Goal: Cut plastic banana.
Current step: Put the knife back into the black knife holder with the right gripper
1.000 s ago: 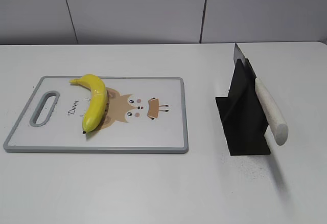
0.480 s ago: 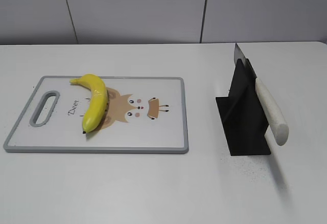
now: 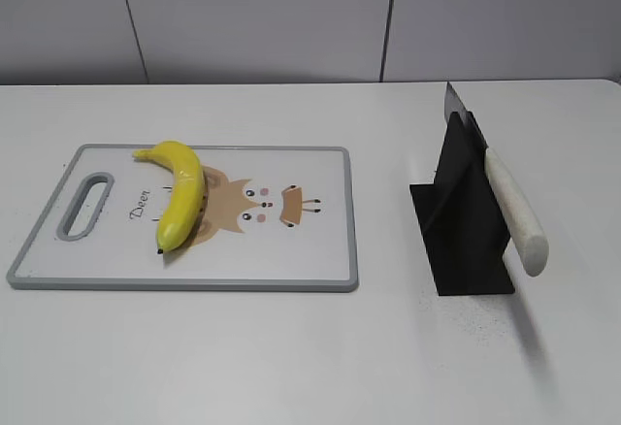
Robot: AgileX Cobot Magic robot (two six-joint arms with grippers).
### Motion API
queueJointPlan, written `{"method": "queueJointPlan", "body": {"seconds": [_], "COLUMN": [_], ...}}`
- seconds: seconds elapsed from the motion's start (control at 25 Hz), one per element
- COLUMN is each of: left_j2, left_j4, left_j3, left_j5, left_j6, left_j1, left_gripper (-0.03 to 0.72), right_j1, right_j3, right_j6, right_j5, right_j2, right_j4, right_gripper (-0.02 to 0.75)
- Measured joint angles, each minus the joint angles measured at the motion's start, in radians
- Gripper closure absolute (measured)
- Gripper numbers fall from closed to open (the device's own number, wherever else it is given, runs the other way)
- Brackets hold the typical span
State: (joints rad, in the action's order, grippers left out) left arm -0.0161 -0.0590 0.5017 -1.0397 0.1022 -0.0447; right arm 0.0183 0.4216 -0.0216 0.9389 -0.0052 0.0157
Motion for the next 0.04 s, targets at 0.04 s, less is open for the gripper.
{"method": "queueJointPlan", "body": {"seconds": [0.04], "left_j2": [0.000], "left_j4": [0.000], "left_j3": [0.000], "left_j5": [0.000], "left_j6": [0.000], "left_j1": [0.000], "left_gripper": [0.104], "right_j1": [0.000], "right_j3": [0.000], "right_j6": [0.000], "right_j5": [0.000], "right_j2": [0.000], "right_j4": [0.000], "right_gripper": [0.181]}}
